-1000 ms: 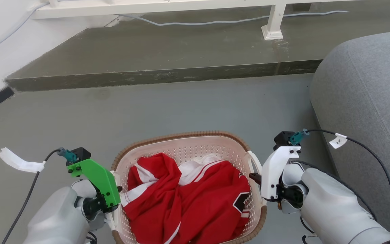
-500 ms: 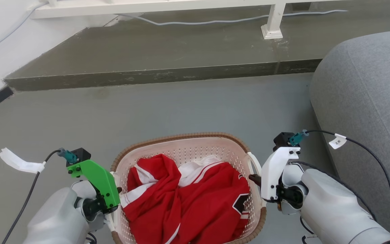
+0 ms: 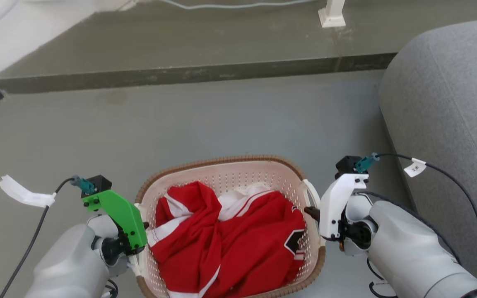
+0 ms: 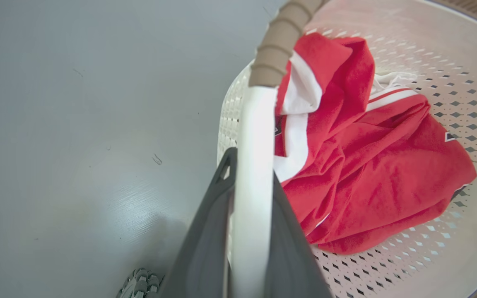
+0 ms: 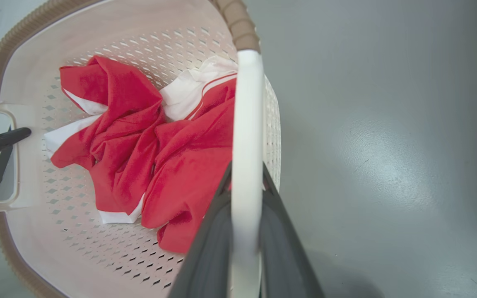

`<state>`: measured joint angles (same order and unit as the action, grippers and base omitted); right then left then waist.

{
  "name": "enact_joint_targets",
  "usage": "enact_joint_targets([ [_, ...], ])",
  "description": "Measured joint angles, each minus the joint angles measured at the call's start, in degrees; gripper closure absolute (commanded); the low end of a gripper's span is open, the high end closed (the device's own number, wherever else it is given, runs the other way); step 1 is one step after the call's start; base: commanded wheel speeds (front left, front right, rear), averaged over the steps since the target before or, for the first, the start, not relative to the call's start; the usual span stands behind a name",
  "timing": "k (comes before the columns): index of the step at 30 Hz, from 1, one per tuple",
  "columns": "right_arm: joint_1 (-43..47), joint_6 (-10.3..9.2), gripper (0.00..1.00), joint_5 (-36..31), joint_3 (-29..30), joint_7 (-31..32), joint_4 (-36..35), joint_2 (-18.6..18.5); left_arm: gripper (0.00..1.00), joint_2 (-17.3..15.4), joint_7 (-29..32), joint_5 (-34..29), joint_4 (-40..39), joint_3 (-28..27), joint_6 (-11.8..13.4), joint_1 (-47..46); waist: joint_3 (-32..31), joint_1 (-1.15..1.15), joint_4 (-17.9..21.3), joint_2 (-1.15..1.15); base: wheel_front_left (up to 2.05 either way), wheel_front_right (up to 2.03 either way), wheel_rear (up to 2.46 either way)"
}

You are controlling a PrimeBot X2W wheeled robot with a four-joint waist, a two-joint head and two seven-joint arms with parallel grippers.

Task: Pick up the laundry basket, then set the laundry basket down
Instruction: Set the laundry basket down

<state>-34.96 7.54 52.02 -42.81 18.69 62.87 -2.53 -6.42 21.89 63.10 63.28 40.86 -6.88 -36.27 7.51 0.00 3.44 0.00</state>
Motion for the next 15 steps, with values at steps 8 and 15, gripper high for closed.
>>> enact_joint_targets([
  [8, -2.47, -0.01, 1.0, -0.04, -0.02, -2.58, -0.44, -0.52, 1.0, -0.23, -1.53, -0.57, -0.83, 0.43, 0.0, -2.81, 5.45, 0.0, 0.43, 0.0, 0.0, 0.0, 0.0],
  [15, -4.51, 0.0, 1.0, -0.96, -0.18, -6.58, -0.8, -1.01, 1.0, -0.18, -4.56, -1.37, -1.36, 0.7, 0.0, -5.04, 10.74, 0.0, 0.61, 0.0, 0.0, 0.0, 0.0],
])
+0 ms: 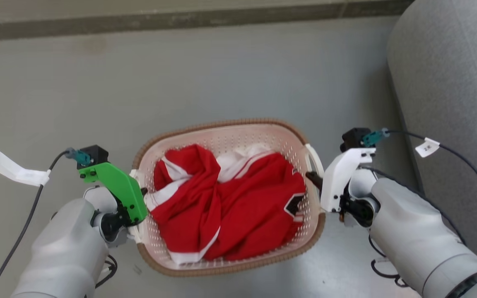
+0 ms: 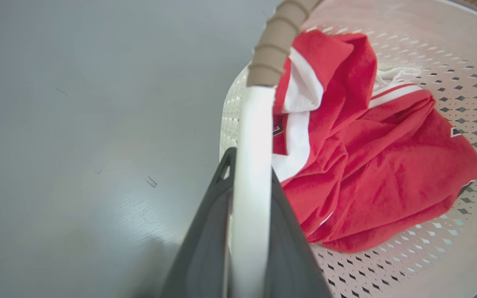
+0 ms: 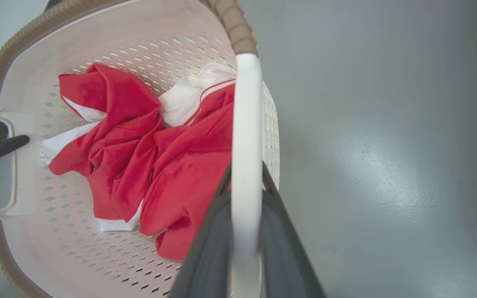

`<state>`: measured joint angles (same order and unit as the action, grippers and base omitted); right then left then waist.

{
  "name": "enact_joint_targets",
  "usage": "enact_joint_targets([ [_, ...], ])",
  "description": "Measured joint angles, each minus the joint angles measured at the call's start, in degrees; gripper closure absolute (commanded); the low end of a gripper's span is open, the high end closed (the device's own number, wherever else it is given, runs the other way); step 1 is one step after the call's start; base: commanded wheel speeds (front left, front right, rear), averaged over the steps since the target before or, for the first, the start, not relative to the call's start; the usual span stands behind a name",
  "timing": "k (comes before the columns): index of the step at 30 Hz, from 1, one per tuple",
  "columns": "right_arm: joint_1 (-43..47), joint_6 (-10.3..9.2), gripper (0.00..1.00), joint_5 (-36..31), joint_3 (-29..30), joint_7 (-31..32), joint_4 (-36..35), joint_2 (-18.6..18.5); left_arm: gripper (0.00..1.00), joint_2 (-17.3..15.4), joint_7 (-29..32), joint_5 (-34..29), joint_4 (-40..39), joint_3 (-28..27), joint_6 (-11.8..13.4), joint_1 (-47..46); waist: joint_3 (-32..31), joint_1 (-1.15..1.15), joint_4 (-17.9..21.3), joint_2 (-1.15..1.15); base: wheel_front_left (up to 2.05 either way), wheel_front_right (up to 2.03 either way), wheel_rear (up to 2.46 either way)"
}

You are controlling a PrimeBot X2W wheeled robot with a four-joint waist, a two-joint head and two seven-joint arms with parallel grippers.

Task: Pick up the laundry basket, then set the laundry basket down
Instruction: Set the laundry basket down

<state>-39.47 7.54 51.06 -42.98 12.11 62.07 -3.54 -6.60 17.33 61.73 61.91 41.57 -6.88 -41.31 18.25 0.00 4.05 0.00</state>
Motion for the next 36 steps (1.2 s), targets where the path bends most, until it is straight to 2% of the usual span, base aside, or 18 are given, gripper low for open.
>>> enact_joint_targets([
  [24, -7.85, -0.51, 1.0, -5.45, -1.33, -13.54, 0.21, -0.9, 1.0, 0.14, -13.22, -4.79, -0.81, 0.79, -0.16, -8.14, 18.8, -0.01, -0.3, 0.0, 0.0, 0.0, 0.0],
  [36, -10.83, -1.27, 1.0, -6.69, -1.57, -16.79, 1.89, -0.7, 1.0, 0.62, -17.73, -6.22, 0.56, 0.96, -0.44, -11.44, 26.41, -0.01, -0.76, 0.0, 0.0, 0.0, 0.0],
])
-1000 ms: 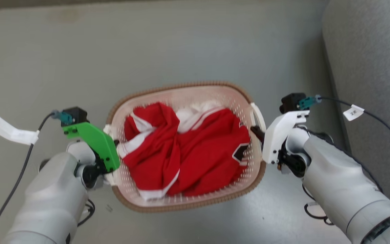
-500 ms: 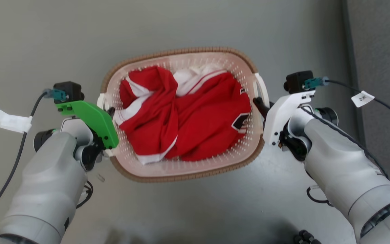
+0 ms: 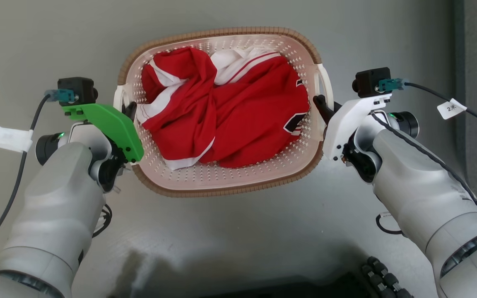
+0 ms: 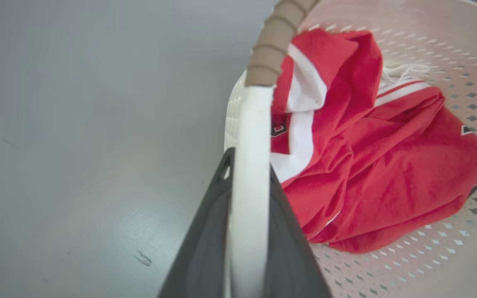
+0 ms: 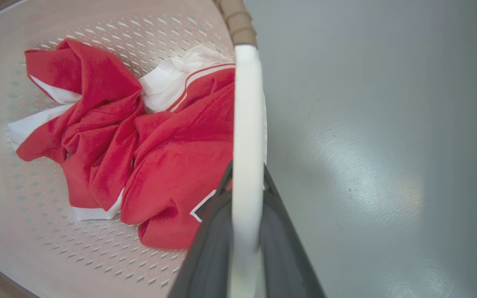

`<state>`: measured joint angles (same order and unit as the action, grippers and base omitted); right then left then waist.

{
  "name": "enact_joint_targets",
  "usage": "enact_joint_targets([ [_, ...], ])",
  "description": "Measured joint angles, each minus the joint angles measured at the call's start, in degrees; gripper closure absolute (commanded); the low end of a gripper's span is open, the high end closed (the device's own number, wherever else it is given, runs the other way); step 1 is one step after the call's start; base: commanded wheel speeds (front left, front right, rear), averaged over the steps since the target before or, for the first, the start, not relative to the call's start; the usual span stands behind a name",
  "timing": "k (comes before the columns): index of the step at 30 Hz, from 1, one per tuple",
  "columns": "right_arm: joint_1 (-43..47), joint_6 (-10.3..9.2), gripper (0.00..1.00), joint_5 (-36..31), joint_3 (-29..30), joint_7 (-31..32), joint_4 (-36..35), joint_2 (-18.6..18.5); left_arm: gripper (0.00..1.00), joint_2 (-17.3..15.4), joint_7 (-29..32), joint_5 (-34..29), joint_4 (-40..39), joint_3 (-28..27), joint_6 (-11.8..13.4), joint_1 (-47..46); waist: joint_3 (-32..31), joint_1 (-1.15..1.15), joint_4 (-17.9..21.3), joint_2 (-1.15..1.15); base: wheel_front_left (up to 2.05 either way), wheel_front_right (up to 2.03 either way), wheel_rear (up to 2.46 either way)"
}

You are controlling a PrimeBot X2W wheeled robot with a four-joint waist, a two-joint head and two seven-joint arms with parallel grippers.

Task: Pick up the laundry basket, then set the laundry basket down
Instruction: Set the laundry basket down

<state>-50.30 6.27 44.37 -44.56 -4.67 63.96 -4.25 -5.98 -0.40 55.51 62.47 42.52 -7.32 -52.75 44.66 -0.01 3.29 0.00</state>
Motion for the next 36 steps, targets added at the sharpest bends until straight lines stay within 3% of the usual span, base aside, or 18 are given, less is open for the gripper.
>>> enact_joint_targets([
  [13, -2.05, -0.4, 1.0, 0.0, 0.52, -3.22, 1.63, 0.26, 1.0, 1.05, -3.24, -0.52, 1.74, 0.25, -0.09, -2.03, 5.34, 0.0, -0.01, 0.0, 0.0, 0.0, 0.0],
  [25, -2.48, -0.23, 1.0, 0.0, 0.14, -4.81, 2.75, 0.67, 1.0, 1.64, -4.79, -0.86, 3.33, 0.43, -0.21, -3.05, 6.35, 0.01, 0.0, 0.0, 0.0, 0.0, 0.0],
  [26, -2.48, -0.22, 0.62, 0.0, 0.11, -4.81, 2.75, 0.67, 0.97, 1.72, -4.77, -0.75, 3.68, 0.25, -0.21, -3.09, 6.37, 0.01, -0.02, 0.0, 0.0, 0.0, 0.0],
  [28, -2.49, -0.22, 0.04, -0.01, -0.14, -4.88, 2.88, 0.54, 0.2, 1.68, -4.83, -0.74, 3.97, 0.15, -0.22, -3.3, 6.4, 0.01, -0.1, 0.0, 0.0, 0.0, 0.0],
  [29, -2.49, -0.22, 0.0, -0.01, -0.14, -4.88, 2.88, 0.54, 0.0, 1.68, -4.83, -0.74, 3.97, 0.15, -0.22, -3.3, 6.4, 0.01, -0.1, 0.0, 0.0, 0.0, 0.0],
  [36, -2.65, 0.05, 0.0, -0.01, -0.31, -5.44, 3.49, -0.51, 0.0, 1.45, -5.21, -0.51, 5.01, -0.01, -0.22, -3.95, 6.28, 0.01, -0.34, 0.0, 0.0, 0.0, 0.0],
])
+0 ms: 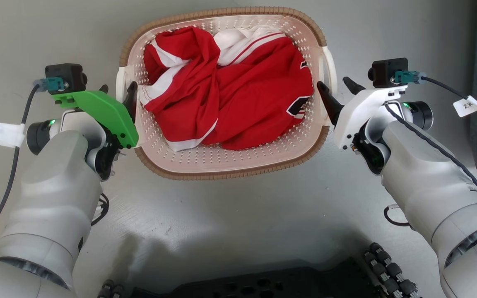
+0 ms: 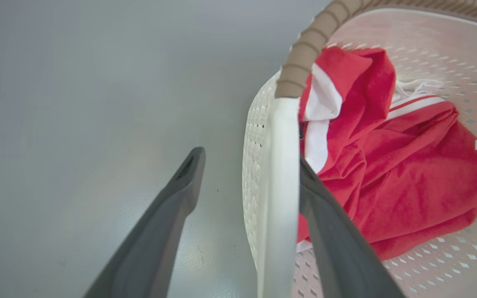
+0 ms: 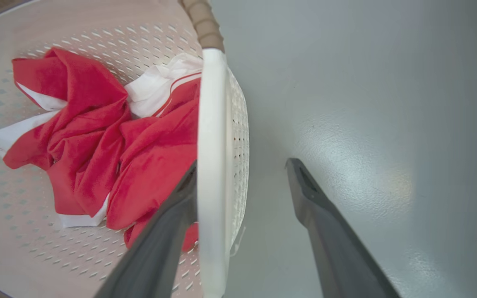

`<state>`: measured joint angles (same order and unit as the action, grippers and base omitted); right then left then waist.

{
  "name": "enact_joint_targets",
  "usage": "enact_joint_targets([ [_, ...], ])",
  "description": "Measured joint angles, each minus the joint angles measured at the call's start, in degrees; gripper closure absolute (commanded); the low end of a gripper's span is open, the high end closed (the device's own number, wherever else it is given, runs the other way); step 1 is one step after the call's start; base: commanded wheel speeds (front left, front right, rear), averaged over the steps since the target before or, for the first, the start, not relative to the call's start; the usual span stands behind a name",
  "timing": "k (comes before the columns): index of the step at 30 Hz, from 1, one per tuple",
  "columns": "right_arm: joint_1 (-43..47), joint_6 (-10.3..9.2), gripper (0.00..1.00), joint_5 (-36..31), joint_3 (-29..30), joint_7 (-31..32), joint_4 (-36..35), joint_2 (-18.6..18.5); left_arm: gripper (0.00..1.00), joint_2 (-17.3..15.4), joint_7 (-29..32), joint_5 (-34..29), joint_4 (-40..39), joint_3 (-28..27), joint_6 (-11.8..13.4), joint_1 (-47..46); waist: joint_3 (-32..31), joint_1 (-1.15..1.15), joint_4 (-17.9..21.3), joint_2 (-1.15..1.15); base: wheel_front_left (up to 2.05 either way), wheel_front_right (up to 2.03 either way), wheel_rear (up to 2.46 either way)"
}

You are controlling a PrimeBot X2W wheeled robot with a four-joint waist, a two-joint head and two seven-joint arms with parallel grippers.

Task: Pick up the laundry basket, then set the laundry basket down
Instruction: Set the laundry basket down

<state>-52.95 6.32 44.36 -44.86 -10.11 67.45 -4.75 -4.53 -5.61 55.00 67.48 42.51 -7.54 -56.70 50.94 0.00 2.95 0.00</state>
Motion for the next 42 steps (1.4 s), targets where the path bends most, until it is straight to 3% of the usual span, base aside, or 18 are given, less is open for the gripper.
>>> enact_joint_targets([
  [13, 0.89, 0.22, 0.0, -0.59, -1.19, -2.55, 0.98, 0.23, 0.0, 0.09, -4.15, 0.58, 2.02, 0.04, 0.0, 1.14, -4.65, 0.0, -0.19, 0.0, 0.0, 0.0, 0.0],
  [31, 7.12, 0.24, 0.0, -0.48, 1.05, -3.99, -0.26, -1.02, 0.0, 0.15, -8.66, -1.09, 1.16, 0.13, 0.1, 7.67, -17.75, 0.0, -0.21, 0.0, 0.0, 0.0, 0.0],
  [37, 7.69, 0.14, 0.0, -0.6, 4.1, -4.0, -6.48, -2.75, 0.0, -0.35, -8.81, -3.0, -3.01, -1.49, 1.6, 8.11, -22.23, 0.0, -0.49, 0.0, 0.0, 0.0, 0.0],
  [42, 7.67, -1.94, 0.0, -3.48, 6.66, -4.08, -13.73, -4.37, 0.0, -2.57, -8.81, -4.81, -9.2, -4.56, 3.74, 8.06, -25.55, 0.0, -0.71, 0.0, 0.0, 0.0, 0.0],
])
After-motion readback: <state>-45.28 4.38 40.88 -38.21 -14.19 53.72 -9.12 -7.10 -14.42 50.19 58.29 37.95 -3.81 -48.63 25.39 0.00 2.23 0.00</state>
